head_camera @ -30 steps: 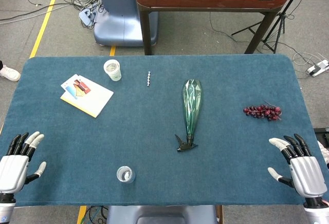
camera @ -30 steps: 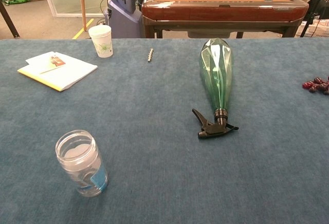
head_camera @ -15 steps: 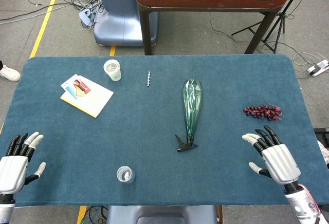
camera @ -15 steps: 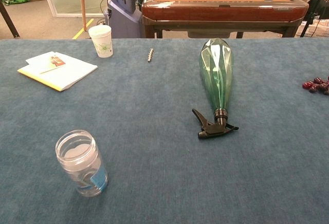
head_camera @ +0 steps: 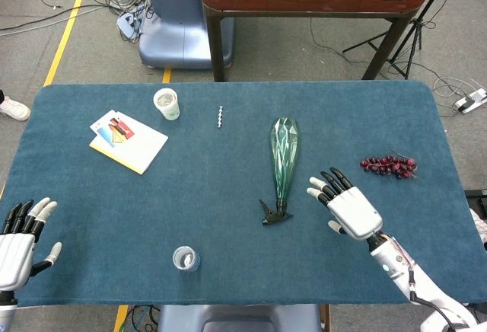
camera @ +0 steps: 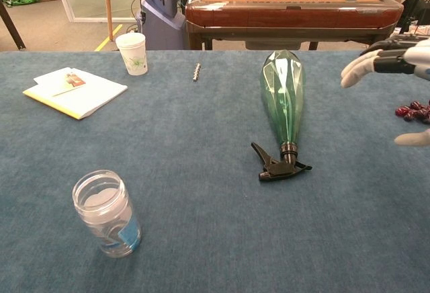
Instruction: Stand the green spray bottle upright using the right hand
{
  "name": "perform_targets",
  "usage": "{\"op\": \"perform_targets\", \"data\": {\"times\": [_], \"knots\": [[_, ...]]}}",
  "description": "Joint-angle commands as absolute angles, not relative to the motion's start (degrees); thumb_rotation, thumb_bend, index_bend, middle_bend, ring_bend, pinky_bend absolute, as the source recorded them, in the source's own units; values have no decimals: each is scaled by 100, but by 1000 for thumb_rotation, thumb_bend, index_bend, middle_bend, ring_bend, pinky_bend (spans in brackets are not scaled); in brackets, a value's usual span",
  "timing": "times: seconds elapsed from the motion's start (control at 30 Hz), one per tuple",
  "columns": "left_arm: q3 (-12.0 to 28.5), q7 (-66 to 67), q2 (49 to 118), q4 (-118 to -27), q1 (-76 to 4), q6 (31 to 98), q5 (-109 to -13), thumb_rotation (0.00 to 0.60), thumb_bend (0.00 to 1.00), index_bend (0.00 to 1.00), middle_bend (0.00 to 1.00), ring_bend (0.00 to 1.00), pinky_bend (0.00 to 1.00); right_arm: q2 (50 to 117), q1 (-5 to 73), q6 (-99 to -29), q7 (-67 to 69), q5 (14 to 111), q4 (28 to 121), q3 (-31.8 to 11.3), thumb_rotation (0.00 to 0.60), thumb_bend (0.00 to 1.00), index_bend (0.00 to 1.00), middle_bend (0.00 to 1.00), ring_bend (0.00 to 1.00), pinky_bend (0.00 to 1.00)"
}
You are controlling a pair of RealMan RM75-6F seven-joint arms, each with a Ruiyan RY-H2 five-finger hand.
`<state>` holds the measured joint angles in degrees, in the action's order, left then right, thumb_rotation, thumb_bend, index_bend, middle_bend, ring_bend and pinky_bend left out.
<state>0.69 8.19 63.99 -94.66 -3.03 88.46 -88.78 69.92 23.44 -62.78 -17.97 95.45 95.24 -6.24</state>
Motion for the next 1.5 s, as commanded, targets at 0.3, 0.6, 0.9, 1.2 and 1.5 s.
{"op": "perform_targets", "data": {"times": [0.3, 0.6, 0.9, 1.2, 1.5], "knots": [[75, 810, 6430, -9418, -274, 8821, -8805, 600, 350, 103, 108, 14, 0, 7908, 3173, -5757, -2141, 9478, 8299, -798, 600, 49, 250, 154, 46, 93], [103, 800, 6432, -9401, -268, 8812, -8752, 600, 350, 103, 108, 14, 0, 8365, 3837, -5485, -2281, 9919, 7194, -617, 600, 50, 247, 154, 44, 93], [113, 749, 6399, -9351, -223, 8825, -8679, 600, 350, 103, 108, 15, 0, 9043, 4213, -5542, -2170, 10099, 6216, -441, 600, 50, 247, 154, 41, 91], [128, 608, 6398, -9229, -186, 8820, -8605, 600, 350, 103, 108, 15, 0, 9751, 4607, -5561, -2091, 10091, 5542, -456, 600, 61, 247, 154, 40, 91], [144, 482, 6422, -9081, -156, 8790, -8513, 600, 350, 103, 108, 15, 0, 10315, 5100, -5239, -2138, 9797, 5102, -682, 600, 64, 247, 154, 40, 91]]}}
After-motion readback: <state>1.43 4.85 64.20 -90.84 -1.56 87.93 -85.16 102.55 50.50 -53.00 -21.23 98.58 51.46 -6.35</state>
